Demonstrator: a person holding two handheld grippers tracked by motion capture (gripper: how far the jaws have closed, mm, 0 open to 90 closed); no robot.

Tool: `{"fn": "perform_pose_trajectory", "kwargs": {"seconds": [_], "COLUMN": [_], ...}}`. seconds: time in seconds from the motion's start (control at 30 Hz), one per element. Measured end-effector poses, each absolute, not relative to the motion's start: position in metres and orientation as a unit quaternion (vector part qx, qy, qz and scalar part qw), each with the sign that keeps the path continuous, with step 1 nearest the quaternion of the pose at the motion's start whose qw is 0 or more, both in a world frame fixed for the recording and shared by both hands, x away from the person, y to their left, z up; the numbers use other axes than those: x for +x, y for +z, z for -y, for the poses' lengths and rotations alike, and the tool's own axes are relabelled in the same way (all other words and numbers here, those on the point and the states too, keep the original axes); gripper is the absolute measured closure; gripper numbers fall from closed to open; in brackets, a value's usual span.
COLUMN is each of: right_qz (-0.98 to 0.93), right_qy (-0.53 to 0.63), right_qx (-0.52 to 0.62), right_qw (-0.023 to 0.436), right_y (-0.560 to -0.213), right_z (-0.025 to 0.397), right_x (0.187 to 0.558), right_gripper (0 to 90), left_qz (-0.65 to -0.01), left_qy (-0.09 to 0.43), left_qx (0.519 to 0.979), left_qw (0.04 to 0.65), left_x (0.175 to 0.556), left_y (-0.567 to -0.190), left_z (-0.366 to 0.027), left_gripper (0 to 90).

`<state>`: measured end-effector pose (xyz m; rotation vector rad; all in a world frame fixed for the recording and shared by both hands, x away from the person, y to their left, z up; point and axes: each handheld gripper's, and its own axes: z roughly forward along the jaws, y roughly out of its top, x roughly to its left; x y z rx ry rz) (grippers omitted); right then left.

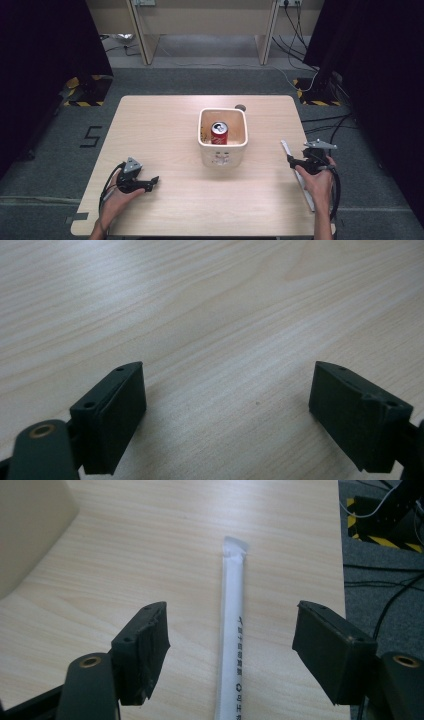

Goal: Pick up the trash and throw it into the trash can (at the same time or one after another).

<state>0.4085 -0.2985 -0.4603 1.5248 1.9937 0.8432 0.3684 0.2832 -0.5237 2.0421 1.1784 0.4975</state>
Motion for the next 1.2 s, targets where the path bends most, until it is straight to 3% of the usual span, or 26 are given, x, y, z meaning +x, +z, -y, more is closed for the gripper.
{"fn": "perform_pose_trajectory", "kwargs": {"seconds": [0.83, 1.0, 1.2], "right_qz": [-0.743, -0.745, -0.743], "right_qy": [0.272, 0.268, 0.283], "right_qx": [0.565, 0.563, 0.564], "right_qw": [0.234, 0.236, 0.224], "right_y": [-0.495, -0.499, -0.5], "right_z": [0.3, 0.299, 0.3], "right_x": [0.435, 0.437, 0.436], "right_gripper": [52.5, 60.1, 76.0], "left_qz": [-0.457, -0.457, -0.457], "left_qy": [0.193, 0.193, 0.193], "left_qx": [0.791, 0.791, 0.791], "left_qw": [0.358, 0.358, 0.358], "left_x": [0.368, 0.368, 0.368], "left_y": [-0.524, -0.524, -0.524], "left_z": [-0.283, -0.283, -0.283], "left_gripper": [14.4, 14.4, 14.4]}}
